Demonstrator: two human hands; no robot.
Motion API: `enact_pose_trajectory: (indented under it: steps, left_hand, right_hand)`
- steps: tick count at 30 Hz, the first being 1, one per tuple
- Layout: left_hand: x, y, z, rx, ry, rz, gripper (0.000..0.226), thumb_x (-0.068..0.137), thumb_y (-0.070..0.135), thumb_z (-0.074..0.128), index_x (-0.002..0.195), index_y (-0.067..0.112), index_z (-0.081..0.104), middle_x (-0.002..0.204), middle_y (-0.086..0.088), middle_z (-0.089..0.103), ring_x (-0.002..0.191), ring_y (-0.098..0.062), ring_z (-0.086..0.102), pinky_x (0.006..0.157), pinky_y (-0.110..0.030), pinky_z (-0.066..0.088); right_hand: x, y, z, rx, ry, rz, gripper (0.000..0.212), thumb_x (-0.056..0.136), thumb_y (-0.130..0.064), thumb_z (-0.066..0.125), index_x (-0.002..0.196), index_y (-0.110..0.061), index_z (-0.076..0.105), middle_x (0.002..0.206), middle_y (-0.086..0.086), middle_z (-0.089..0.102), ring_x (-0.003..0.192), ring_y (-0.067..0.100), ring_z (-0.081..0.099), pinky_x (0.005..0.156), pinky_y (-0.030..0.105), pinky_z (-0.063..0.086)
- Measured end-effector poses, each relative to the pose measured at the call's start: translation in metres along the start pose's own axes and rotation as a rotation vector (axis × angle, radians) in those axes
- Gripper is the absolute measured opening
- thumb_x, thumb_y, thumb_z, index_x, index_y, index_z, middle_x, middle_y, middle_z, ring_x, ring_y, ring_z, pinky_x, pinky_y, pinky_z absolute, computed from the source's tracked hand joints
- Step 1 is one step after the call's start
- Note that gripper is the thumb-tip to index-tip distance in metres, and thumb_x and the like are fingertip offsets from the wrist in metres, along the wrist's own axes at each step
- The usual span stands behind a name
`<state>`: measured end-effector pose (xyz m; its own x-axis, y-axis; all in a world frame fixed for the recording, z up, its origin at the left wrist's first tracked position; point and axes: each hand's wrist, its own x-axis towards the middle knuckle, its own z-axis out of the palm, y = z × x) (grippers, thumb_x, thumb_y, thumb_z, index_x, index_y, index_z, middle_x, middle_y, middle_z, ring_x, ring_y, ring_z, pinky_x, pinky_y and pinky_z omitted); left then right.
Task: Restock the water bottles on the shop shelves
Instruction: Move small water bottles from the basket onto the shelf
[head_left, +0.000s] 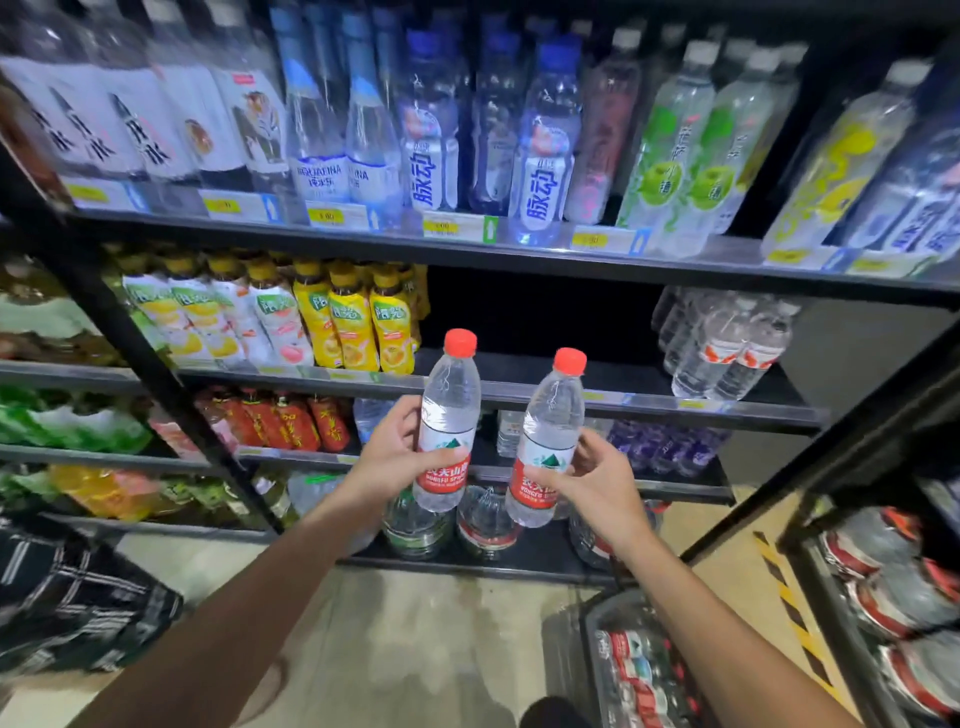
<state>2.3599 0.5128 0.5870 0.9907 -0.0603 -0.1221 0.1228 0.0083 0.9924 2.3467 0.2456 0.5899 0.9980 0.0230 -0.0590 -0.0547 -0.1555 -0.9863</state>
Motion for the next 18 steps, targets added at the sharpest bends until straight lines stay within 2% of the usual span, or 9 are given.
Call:
enact_pose_trajectory:
  steps: [4,7,10,11,14,18]
  left_hand:
    - [0.032,0.012,0.0,0.054,0.013,0.043,0.072,0.063,0.025,0.095,0.124,0.035,0.058,0.122,0.011,0.073,0.112,-0.011,0.07,0.093,-0.03,0.054]
    - [0.058,0.02,0.002,0.113,0.053,0.097,0.07,0.068,0.013,0.094,0.119,0.042,0.056,0.116,0.018,0.074,0.107,-0.003,0.07,0.082,-0.015,0.055]
    - [0.088,0.022,0.003,0.15,0.106,0.145,0.069,0.068,0.005,0.092,0.114,0.04,0.053,0.108,0.02,0.075,0.1,0.002,0.07,0.077,-0.009,0.052]
    - [0.097,0.022,0.003,0.153,0.127,0.163,0.069,0.068,0.005,0.092,0.113,0.038,0.053,0.108,0.02,0.075,0.1,0.001,0.07,0.077,-0.01,0.052]
    - [0.12,0.023,0.002,0.161,0.172,0.21,0.068,0.065,0.01,0.094,0.113,0.036,0.054,0.108,0.018,0.074,0.103,0.001,0.068,0.081,-0.011,0.05]
    - [0.135,0.023,-0.001,0.193,0.186,0.285,0.068,0.059,0.03,0.094,0.115,0.028,0.056,0.114,0.016,0.071,0.109,-0.001,0.066,0.087,-0.007,0.047]
  right_hand:
    - [0.029,-0.004,-0.004,-0.018,0.005,-0.046,0.058,0.07,-0.002,0.092,0.121,-0.014,0.067,0.113,-0.004,0.077,0.104,0.01,0.073,0.091,0.026,0.059]
    - [0.061,-0.003,-0.004,-0.044,0.046,-0.084,0.06,0.068,-0.004,0.093,0.118,-0.02,0.065,0.11,-0.008,0.076,0.101,0.004,0.072,0.088,0.02,0.057]
    - [0.097,0.0,0.002,-0.063,0.096,-0.15,0.062,0.065,-0.01,0.096,0.11,-0.033,0.059,0.102,-0.026,0.072,0.097,-0.013,0.066,0.081,0.006,0.049]
    - [0.109,0.003,0.005,-0.065,0.123,-0.176,0.062,0.065,-0.013,0.097,0.108,-0.036,0.058,0.1,-0.027,0.071,0.096,-0.017,0.064,0.078,0.002,0.047]
    - [0.146,0.013,0.013,-0.079,0.166,-0.203,0.063,0.065,-0.021,0.098,0.112,-0.034,0.058,0.105,-0.022,0.069,0.096,-0.016,0.063,0.078,0.002,0.046]
    - [0.19,0.022,0.022,-0.14,0.163,-0.227,0.065,0.065,-0.032,0.097,0.115,-0.035,0.056,0.105,-0.024,0.069,0.099,-0.011,0.064,0.08,0.001,0.046]
